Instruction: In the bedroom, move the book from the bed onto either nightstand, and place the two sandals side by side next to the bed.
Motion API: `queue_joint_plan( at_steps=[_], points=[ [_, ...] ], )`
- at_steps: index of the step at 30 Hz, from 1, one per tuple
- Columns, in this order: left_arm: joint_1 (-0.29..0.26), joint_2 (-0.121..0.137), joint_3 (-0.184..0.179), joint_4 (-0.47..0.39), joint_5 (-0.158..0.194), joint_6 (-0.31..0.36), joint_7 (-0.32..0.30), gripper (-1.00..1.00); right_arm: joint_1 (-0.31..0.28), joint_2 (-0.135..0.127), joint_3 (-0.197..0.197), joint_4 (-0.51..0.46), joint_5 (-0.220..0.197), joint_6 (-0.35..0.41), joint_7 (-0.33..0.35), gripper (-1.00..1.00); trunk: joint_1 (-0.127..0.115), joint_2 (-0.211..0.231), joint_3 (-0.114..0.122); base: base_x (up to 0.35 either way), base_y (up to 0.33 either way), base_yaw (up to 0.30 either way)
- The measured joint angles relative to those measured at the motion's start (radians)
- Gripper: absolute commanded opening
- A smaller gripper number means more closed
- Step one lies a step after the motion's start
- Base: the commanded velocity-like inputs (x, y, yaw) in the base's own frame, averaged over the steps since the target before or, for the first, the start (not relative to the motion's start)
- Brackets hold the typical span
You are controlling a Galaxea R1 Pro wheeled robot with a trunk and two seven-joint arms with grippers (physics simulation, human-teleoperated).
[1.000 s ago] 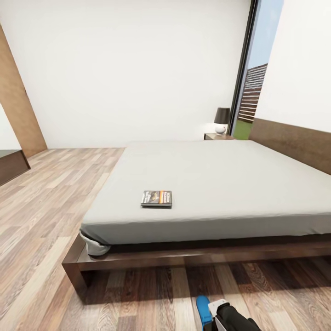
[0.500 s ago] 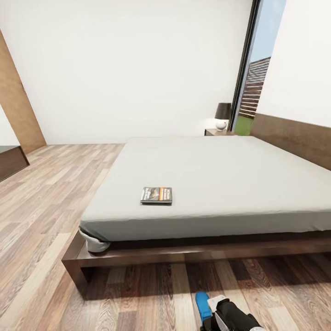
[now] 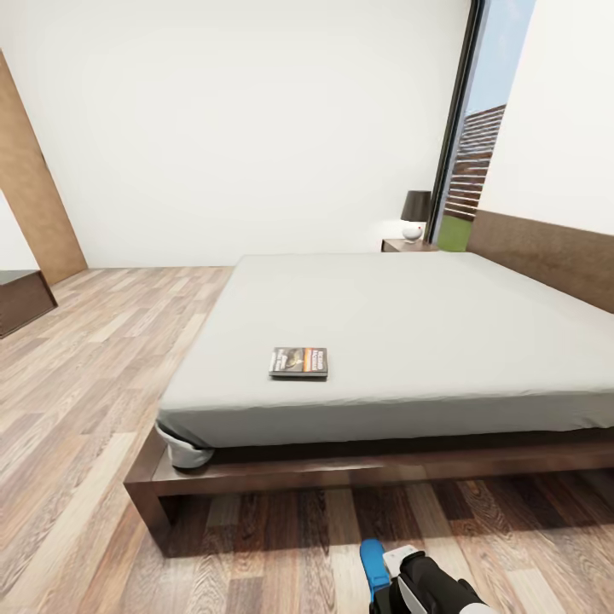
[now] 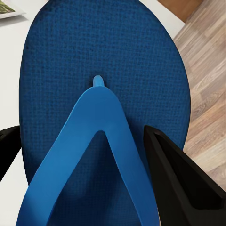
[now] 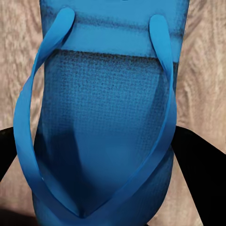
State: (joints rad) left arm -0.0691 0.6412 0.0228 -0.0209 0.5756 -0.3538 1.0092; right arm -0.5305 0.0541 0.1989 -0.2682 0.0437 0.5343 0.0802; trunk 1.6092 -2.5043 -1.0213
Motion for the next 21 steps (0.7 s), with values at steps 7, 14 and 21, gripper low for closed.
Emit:
queue_joint_plan(
  at_steps=[7, 14, 21],
  points=[
    [0.000, 0.000, 0.000, 0.001, 0.000, 0.003, -0.001, -1.00, 0.000, 0.000, 0.001, 0.000, 0.000, 0.000, 0.000, -1.00, 0.000, 0.000, 0.000, 0.083, 0.171, 0.000],
    [0.000, 0.000, 0.001, 0.001, 0.000, 0.000, 0.000, -1.00, 0.000, 0.003, 0.001, 0.001, 0.000, 0.000, 0.000, -1.00, 0.000, 0.000, 0.000, 0.065, 0.077, 0.000],
    [0.000, 0.000, -0.001, 0.001, 0.000, 0.001, -0.002, -1.00, 0.000, 0.004, 0.002, 0.002, 0.001, 0.000, 0.000, -1.00, 0.000, 0.000, 0.000, 0.100, 0.101, 0.000]
  ],
)
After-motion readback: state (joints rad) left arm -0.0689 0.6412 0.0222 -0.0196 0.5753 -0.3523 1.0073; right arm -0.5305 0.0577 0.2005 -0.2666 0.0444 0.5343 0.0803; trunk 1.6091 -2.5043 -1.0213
